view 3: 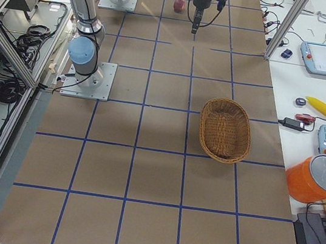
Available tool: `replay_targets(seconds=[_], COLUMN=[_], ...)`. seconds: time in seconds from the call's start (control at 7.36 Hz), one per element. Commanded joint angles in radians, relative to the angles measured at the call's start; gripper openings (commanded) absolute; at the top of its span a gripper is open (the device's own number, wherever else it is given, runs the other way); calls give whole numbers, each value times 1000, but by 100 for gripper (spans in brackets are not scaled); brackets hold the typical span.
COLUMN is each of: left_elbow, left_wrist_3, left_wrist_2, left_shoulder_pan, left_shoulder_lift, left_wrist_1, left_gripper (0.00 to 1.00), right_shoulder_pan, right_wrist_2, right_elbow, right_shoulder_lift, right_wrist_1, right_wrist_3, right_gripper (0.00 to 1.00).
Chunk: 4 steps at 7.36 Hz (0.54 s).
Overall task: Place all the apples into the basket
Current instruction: 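Move the left gripper down over the red apple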
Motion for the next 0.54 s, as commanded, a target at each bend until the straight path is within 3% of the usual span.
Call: replay_targets(seconds=[0.0, 0.41], left_elbow=[-188, -423], left_wrist_3=[141, 169], left_wrist_2=[52, 57], left_shoulder_pan=[81, 133], left_shoulder_lift=[9, -25], left_wrist_1=[188, 522], left_gripper=[100, 100], right_shoulder_pan=[-1, 1], right_wrist_2=[1, 4], right_elbow=[-3, 1], right_shoulder_lift=[0, 0], right_wrist_1=[-35, -35], right_wrist_3=[0, 0], right_gripper=[100, 100])
